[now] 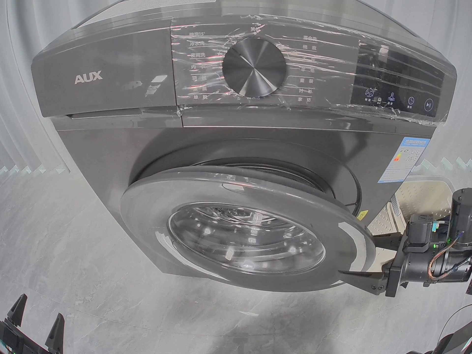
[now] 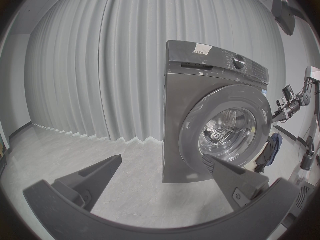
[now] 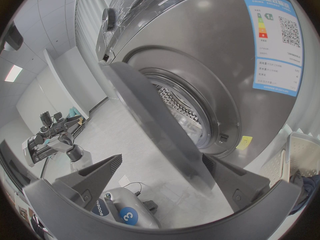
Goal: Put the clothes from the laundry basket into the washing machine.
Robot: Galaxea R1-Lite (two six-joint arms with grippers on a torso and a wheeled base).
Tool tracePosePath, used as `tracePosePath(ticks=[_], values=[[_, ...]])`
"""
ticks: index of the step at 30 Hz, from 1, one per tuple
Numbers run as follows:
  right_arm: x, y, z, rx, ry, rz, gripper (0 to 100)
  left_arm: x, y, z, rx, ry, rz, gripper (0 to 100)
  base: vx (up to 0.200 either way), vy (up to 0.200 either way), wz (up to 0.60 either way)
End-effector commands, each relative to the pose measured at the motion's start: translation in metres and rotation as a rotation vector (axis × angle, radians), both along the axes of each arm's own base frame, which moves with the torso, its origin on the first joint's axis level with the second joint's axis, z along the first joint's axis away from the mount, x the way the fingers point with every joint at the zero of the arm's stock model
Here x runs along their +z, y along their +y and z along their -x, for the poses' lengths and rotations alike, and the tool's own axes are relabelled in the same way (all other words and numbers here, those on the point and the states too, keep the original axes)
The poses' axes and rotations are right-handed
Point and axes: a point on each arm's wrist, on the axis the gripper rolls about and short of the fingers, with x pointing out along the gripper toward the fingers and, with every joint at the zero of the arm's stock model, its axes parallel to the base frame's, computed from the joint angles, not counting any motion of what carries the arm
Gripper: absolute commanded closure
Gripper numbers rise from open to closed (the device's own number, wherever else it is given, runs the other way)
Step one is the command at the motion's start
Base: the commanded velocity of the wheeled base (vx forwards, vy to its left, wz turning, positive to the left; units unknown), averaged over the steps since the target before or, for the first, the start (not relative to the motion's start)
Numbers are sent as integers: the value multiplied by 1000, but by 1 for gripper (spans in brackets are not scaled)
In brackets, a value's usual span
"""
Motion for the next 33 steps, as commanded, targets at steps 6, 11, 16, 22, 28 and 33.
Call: tracePosePath(ticks=[6,11,16,22,28,33], values=[[3,7,-21,-71,-4,20,0,-5,0,0,-5,-2,6,0,-200,0,0],[-3,11,-23,-58,19,31,0,-5,0,0,-2,-2,5,0,-80,0,0],[-4,13,-7,-5,19,24,0,-5,0,0,-2,-2,3,0,0,0,0],[1,12,-5,-13,8,2,0,-5,0,0,-2,-2,3,0,0,0,0],[1,16,-17,-32,17,8,0,-5,0,0,-3,-2,6,0,-167,0,0],[-9,21,-22,-23,53,31,0,-5,0,0,-3,-2,3,0,-40,0,0]])
